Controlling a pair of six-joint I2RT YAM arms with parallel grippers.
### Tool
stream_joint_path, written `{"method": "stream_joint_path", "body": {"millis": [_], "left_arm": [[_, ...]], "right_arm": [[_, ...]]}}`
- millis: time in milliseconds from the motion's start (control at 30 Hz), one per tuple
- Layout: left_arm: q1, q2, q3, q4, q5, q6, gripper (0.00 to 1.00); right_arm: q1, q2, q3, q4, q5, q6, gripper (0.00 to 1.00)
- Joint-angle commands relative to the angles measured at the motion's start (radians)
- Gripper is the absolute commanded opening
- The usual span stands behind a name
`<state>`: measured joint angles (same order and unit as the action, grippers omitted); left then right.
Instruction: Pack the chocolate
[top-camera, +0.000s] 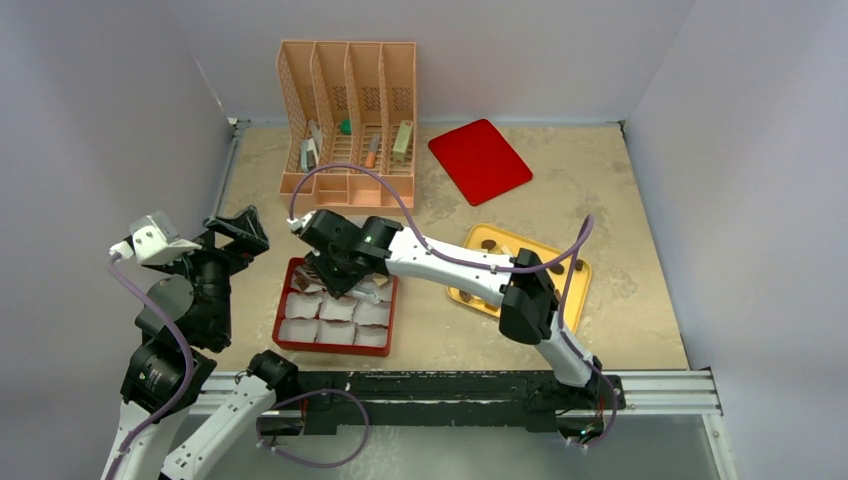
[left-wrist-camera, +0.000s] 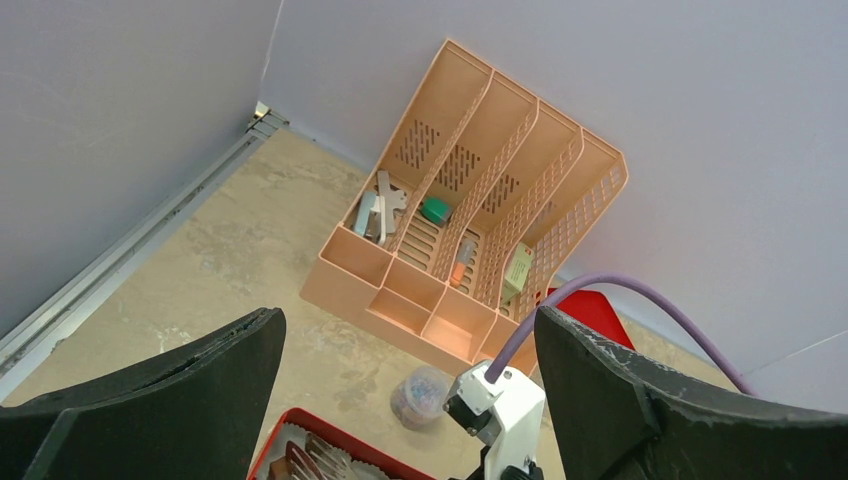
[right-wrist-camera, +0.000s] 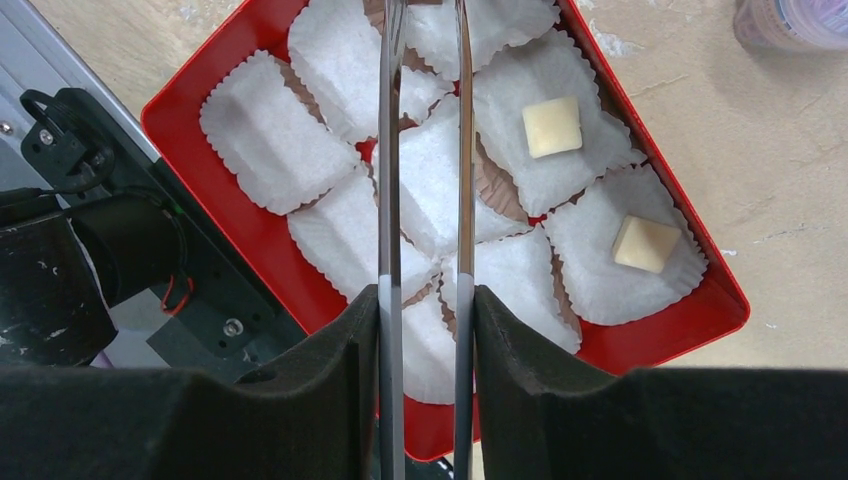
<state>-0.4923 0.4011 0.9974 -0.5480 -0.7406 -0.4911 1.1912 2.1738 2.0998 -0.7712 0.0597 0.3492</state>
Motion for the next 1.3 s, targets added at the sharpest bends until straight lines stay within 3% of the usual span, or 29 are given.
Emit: {"method": "stream_joint_path", "body": {"millis": [0, 533, 1267], "left_arm": [[-0.003, 0.011, 0.01, 0.028, 0.002, -0.014, 0.95], [-0.003, 0.018, 0.024, 0.031, 0.0, 0.002, 0.95], [-0.003, 0.027, -0.008, 0.038, -0.009, 0.002, 0.95]], "right_arm": [[0.01, -0.003, 0.072, 0.013, -0.01, -0.018, 0.37], [0.01, 0.062, 0.142, -0.083, 0.091, -0.006, 0.36], [0.013, -0.158, -0.01, -0.074, 0.15, 0.05, 0.35]]}}
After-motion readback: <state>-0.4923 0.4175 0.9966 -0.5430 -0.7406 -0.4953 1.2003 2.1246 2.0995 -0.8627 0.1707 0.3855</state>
